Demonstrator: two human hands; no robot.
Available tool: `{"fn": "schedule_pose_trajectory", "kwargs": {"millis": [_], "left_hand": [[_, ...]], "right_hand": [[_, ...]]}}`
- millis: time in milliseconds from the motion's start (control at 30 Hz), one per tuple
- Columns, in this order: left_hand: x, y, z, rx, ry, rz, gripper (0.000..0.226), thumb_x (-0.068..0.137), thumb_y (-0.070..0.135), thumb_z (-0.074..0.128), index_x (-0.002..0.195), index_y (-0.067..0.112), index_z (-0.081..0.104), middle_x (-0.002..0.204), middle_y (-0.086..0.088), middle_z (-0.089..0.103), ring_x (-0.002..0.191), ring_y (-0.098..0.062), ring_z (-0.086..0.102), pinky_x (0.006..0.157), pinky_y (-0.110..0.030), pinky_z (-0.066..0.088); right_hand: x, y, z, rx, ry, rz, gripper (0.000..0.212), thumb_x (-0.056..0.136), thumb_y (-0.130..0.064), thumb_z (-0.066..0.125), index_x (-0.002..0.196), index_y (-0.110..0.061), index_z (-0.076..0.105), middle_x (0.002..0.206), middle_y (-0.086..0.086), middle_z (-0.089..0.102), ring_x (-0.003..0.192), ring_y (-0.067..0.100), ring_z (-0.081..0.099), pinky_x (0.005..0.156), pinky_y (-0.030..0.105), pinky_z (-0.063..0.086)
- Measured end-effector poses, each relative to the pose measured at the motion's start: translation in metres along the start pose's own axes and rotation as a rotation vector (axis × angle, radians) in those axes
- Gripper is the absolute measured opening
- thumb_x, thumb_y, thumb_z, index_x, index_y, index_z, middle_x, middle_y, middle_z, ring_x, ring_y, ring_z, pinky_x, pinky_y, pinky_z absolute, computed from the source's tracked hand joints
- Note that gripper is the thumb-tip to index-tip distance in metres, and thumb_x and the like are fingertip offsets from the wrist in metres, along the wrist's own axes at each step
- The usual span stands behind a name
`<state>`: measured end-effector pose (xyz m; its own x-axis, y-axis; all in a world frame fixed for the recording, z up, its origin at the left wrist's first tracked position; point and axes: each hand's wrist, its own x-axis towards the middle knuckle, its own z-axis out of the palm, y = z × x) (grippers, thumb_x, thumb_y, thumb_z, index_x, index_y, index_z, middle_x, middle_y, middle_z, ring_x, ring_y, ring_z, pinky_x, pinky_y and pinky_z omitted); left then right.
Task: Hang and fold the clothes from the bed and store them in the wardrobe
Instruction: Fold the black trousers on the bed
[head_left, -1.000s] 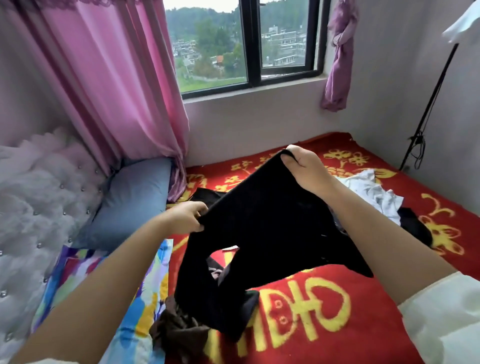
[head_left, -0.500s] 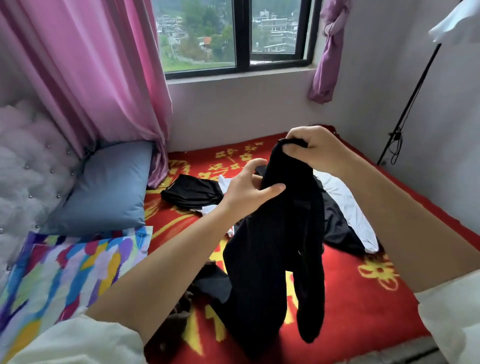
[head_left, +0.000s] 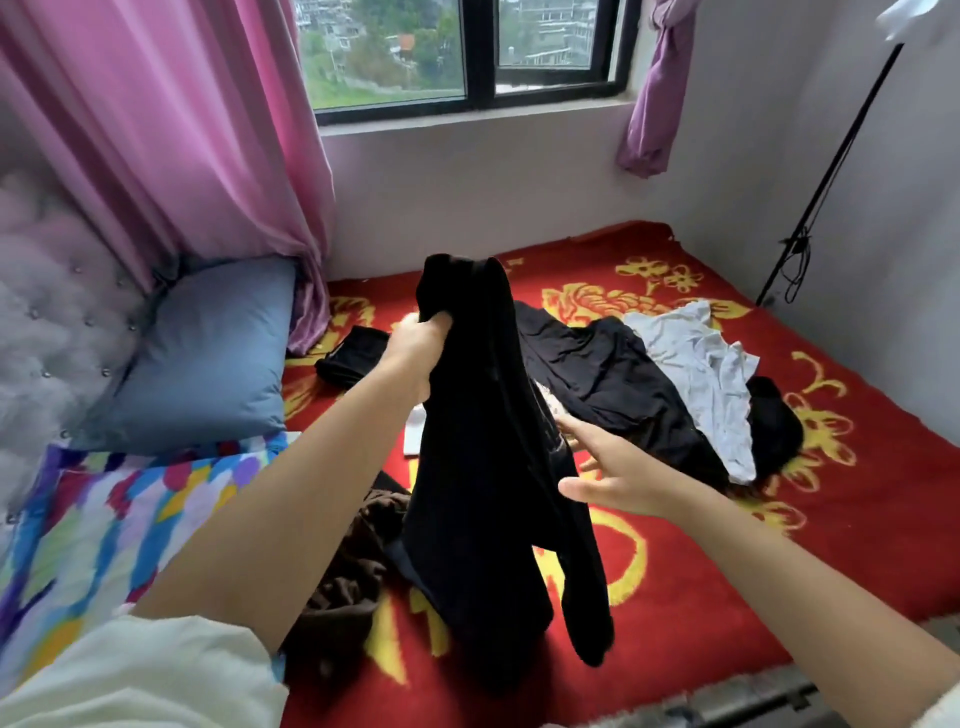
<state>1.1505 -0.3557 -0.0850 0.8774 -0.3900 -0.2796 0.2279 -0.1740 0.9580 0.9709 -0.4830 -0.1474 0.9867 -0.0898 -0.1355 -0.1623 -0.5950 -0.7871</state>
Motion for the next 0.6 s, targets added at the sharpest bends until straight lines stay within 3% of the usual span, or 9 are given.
{"fn": "schedule_pose_trajectory", "kwargs": {"millis": [67, 133, 200, 300, 367, 400, 467, 533, 600], "left_hand": [[0.002, 0.006, -0.011, -0.058, 0.040, -0.067, 0.023, 0.096, 0.028, 0.046, 0.111, 0.013, 0.052, 0.090, -0.004, 0.060, 0.081, -0.023, 0.059, 0.077, -0.038, 0.049], [0.002, 0.008, -0.021, -0.135, 0.077, -0.116, 0.034, 0.094, 0.033, 0.048, 0.120, 0.010, 0.053, 0.099, -0.006, 0.063, 0.082, -0.023, 0.061, 0.075, -0.037, 0.050], [0.003, 0.012, -0.028, -0.176, 0.128, -0.104, 0.040, 0.095, 0.031, 0.046, 0.128, 0.009, 0.051, 0.110, -0.009, 0.062, 0.092, -0.027, 0.063, 0.081, -0.038, 0.052], [0.004, 0.014, -0.037, -0.119, 0.170, -0.097, 0.041, 0.099, 0.031, 0.037, 0.133, 0.010, 0.045, 0.129, -0.006, 0.054, 0.119, -0.024, 0.053, 0.087, -0.034, 0.046], [0.000, 0.019, -0.042, -0.185, 0.082, -0.151, 0.045, 0.098, 0.040, 0.034, 0.134, 0.014, 0.044, 0.126, -0.004, 0.053, 0.123, -0.022, 0.048, 0.089, -0.033, 0.044], [0.000, 0.017, -0.045, -0.206, 0.076, -0.175, 0.047, 0.097, 0.043, 0.036, 0.134, 0.015, 0.044, 0.128, -0.006, 0.054, 0.122, -0.024, 0.049, 0.088, -0.033, 0.046], [0.002, 0.020, -0.052, -0.194, 0.142, -0.200, 0.050, 0.094, 0.045, 0.044, 0.133, 0.015, 0.047, 0.118, -0.006, 0.060, 0.099, -0.025, 0.061, 0.071, -0.034, 0.051], [0.004, 0.023, -0.056, -0.162, 0.186, -0.214, 0.051, 0.091, 0.049, 0.047, 0.129, 0.015, 0.049, 0.108, -0.004, 0.060, 0.079, -0.020, 0.058, 0.055, -0.033, 0.044], [0.003, 0.023, -0.057, -0.140, 0.153, -0.240, 0.055, 0.090, 0.055, 0.046, 0.126, 0.014, 0.050, 0.111, -0.004, 0.059, 0.079, -0.019, 0.057, 0.059, -0.033, 0.044]], "right_hand": [[0.002, 0.004, 0.015, 0.008, 0.032, -0.002, 0.114, 0.049, -0.066, 0.065, 0.142, -0.025, 0.013, 0.132, -0.021, 0.025, 0.122, 0.003, 0.037, 0.093, 0.003, 0.026], [0.006, 0.009, 0.034, -0.034, 0.055, 0.001, 0.108, 0.062, -0.044, 0.079, 0.137, -0.035, 0.002, 0.136, -0.023, 0.017, 0.129, 0.003, 0.027, 0.097, 0.002, 0.021], [0.013, 0.014, 0.059, -0.161, 0.113, 0.050, 0.108, 0.072, -0.034, 0.076, 0.144, -0.027, -0.005, 0.147, -0.012, 0.016, 0.138, 0.009, 0.019, 0.105, 0.017, 0.025], [0.032, 0.031, 0.083, -0.189, 0.228, 0.222, 0.089, 0.081, -0.024, 0.064, 0.148, -0.014, 0.006, 0.145, 0.007, 0.035, 0.128, 0.024, 0.041, 0.092, 0.032, 0.041], [0.044, 0.041, 0.084, -0.098, 0.216, 0.295, 0.082, 0.078, -0.032, 0.062, 0.146, -0.014, 0.019, 0.136, 0.008, 0.047, 0.120, 0.026, 0.049, 0.089, 0.033, 0.043], [0.046, 0.044, 0.083, -0.048, 0.171, 0.308, 0.093, 0.069, -0.047, 0.064, 0.145, -0.015, 0.021, 0.138, 0.006, 0.045, 0.123, 0.023, 0.046, 0.092, 0.032, 0.042], [0.053, 0.043, 0.079, 0.007, 0.105, 0.281, 0.117, 0.050, -0.065, 0.062, 0.147, -0.020, 0.014, 0.144, 0.001, 0.036, 0.131, 0.018, 0.036, 0.100, 0.031, 0.037], [0.062, 0.043, 0.081, -0.011, 0.175, 0.276, 0.113, 0.061, -0.057, 0.070, 0.148, -0.023, 0.007, 0.144, 0.002, 0.033, 0.132, 0.020, 0.034, 0.101, 0.034, 0.037], [0.069, 0.044, 0.081, -0.030, 0.302, 0.341, 0.099, 0.072, -0.046, 0.071, 0.147, -0.018, 0.012, 0.141, 0.008, 0.036, 0.129, 0.028, 0.038, 0.098, 0.040, 0.039]]}}
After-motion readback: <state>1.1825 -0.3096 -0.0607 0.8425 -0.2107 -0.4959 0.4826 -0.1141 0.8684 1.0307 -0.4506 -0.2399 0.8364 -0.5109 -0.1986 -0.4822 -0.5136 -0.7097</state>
